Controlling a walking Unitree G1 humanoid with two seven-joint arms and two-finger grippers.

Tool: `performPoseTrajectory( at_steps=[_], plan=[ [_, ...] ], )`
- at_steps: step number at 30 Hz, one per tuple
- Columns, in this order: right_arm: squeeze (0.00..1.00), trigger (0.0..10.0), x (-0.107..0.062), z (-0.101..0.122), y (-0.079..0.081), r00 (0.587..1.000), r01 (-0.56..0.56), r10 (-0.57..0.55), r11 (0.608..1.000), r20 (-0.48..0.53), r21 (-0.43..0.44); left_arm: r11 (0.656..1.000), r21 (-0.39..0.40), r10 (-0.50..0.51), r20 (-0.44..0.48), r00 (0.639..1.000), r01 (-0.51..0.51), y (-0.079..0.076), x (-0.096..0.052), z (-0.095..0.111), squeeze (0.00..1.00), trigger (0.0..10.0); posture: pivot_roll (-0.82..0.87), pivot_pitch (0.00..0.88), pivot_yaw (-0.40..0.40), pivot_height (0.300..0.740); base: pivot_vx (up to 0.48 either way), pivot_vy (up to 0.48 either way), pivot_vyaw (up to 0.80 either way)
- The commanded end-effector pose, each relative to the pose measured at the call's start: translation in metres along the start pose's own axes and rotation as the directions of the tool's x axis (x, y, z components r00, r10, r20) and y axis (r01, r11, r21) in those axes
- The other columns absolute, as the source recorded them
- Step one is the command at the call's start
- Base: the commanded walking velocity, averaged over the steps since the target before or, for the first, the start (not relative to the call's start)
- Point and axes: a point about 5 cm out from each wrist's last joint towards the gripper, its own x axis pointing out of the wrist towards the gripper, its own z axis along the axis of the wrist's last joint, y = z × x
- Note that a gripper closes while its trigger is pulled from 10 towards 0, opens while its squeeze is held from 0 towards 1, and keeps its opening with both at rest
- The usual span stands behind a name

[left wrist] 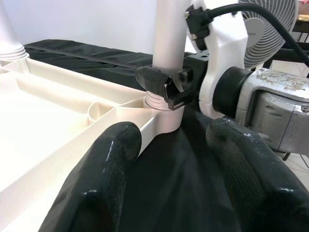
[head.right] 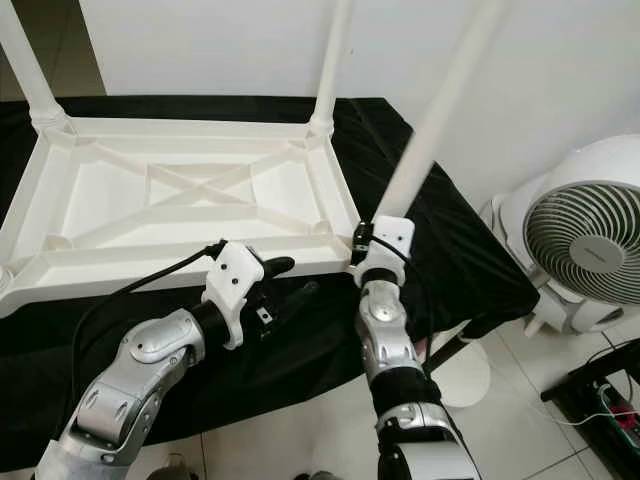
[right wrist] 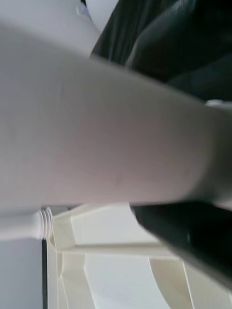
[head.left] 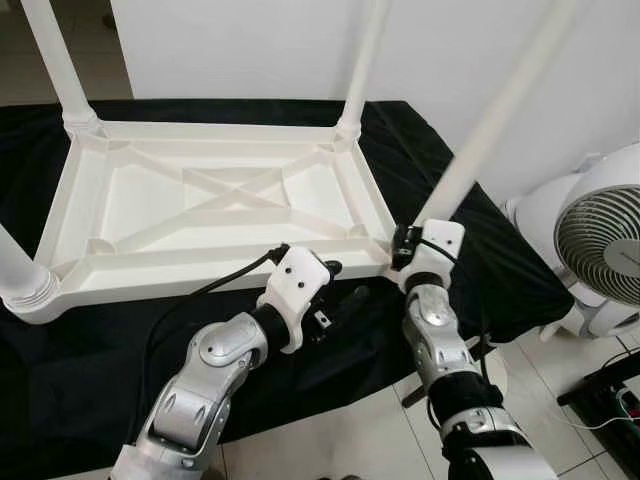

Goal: Building children table

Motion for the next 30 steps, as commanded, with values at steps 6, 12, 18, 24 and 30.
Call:
performPoseTrajectory(
  at_steps=[6,12,18,24,30],
  plan=[
    [1.0,10.0,0.0,0.01,-0.026,0.995,0.065,-0.066,0.998,0.069,0.006,0.999,-0.019,0.04,-0.008,0.999,-0.04,-0.002,0.001,-0.002,0.0,10.0,0.09,0.059,-0.13,0.74,0.0,0.0,0.0],
    [0.0,10.0,-0.002,0.016,-0.031,0.994,0.007,-0.01,1.0,0.111,0.025,0.998,-0.016,0.054,-0.009,0.999,-0.054,-0.001,0.0,-0.003,0.0,10.0,0.09,0.059,-0.13,0.74,0.0,0.0,0.0],
    [0.0,10.0,-0.027,0.021,-0.015,0.943,-0.312,0.298,0.947,0.145,0.081,0.993,0.001,0.121,-0.008,0.993,-0.121,0.009,-0.001,-0.003,0.0,10.0,0.07,0.082,-0.121,0.74,0.0,0.0,0.0],
    [0.0,10.0,-0.044,0.018,-0.019,0.897,-0.425,0.419,0.905,0.138,0.016,0.985,0.033,0.169,0.005,0.986,-0.169,0.016,0.003,-0.001,0.0,10.0,0.05,0.092,-0.112,0.74,0.0,0.0,0.0],
    [0.0,10.0,-0.053,0.015,-0.027,0.897,-0.431,0.427,0.903,0.119,0.007,0.981,0.07,0.183,0.002,0.983,-0.183,0.021,0.006,-0.002,0.0,10.0,0.04,0.094,-0.108,0.74,0.0,0.0,0.0]
  ],
)
